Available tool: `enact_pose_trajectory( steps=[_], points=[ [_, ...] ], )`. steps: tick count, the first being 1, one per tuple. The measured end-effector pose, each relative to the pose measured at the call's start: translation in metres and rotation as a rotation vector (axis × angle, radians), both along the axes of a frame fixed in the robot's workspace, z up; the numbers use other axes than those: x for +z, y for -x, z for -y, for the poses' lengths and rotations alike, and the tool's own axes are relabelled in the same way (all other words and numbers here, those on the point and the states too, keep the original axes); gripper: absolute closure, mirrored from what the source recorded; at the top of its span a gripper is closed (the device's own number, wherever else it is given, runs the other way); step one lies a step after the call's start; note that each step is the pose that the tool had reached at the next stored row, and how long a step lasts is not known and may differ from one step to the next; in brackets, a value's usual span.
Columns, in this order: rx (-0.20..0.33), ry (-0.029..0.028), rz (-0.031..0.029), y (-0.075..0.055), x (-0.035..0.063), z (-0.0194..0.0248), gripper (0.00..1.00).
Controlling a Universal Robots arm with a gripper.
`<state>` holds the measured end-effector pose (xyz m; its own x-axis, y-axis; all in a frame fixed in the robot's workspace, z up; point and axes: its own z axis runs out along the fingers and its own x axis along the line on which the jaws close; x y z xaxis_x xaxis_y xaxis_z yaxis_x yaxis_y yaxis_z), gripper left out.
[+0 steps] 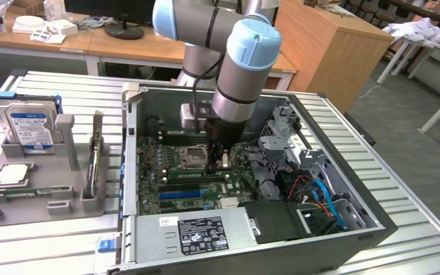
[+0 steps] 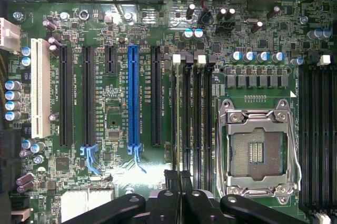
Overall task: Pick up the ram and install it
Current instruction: 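Insert the ram into the slot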
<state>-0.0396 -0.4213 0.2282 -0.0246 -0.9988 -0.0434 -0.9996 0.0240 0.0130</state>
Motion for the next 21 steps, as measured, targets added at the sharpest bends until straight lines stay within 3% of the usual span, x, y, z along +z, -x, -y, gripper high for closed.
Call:
enact_pose_trajectory(
  steps=[8, 18, 21],
  points=[
    [0.0, 0.0, 0.0052, 0.001, -0.0028, 0.0, 0.88],
    [0.0, -0.0001, 0.0057, 0.0012, -0.0035, 0.0, 0.88],
    [0.0, -0.0001, 0.0057, 0.0012, -0.0035, 0.0, 0.75]
  ],
)
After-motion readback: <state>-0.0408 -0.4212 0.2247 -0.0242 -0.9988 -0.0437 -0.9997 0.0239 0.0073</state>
